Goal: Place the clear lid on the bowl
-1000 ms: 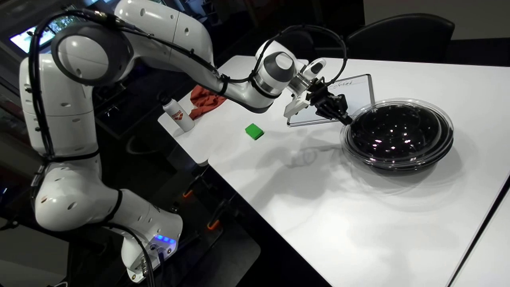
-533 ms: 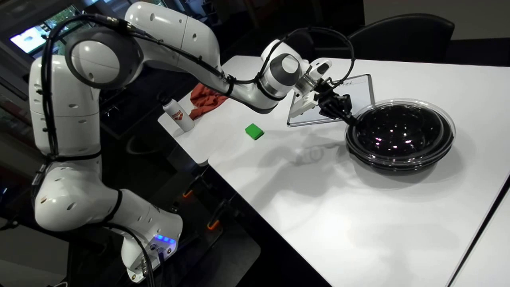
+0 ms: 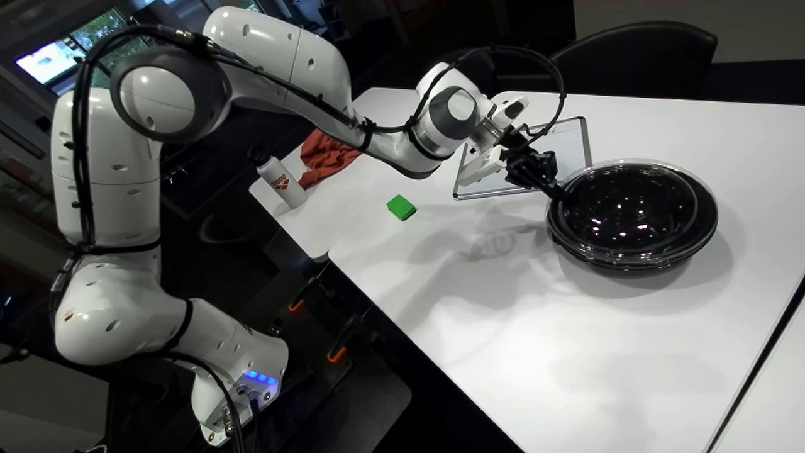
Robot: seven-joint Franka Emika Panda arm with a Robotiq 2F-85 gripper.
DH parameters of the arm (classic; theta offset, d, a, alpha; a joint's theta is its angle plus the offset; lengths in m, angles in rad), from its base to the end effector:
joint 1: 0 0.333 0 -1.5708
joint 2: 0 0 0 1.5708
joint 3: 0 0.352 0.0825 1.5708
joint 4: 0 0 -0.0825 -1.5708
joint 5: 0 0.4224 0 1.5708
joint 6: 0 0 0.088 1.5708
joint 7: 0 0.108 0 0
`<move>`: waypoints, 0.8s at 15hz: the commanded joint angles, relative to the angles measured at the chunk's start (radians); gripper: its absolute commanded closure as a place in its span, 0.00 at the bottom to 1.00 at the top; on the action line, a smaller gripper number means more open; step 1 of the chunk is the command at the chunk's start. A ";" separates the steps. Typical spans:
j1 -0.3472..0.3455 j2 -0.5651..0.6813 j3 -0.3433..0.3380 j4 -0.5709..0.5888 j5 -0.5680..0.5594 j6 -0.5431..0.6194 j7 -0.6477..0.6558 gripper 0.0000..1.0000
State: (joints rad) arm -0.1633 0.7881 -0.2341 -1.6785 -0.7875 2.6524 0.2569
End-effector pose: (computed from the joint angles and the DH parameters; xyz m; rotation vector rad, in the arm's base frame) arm 0.6959 -0.2485 0.1591 2.5443 0.1383 0.1462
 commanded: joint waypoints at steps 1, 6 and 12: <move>0.017 0.016 -0.028 0.019 0.036 0.019 -0.039 0.98; 0.022 0.004 -0.030 0.004 0.051 0.024 -0.043 0.50; 0.008 -0.053 -0.013 -0.054 0.098 0.092 -0.089 0.05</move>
State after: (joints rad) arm -0.1583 0.7918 -0.2425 -1.6746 -0.7347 2.6944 0.2314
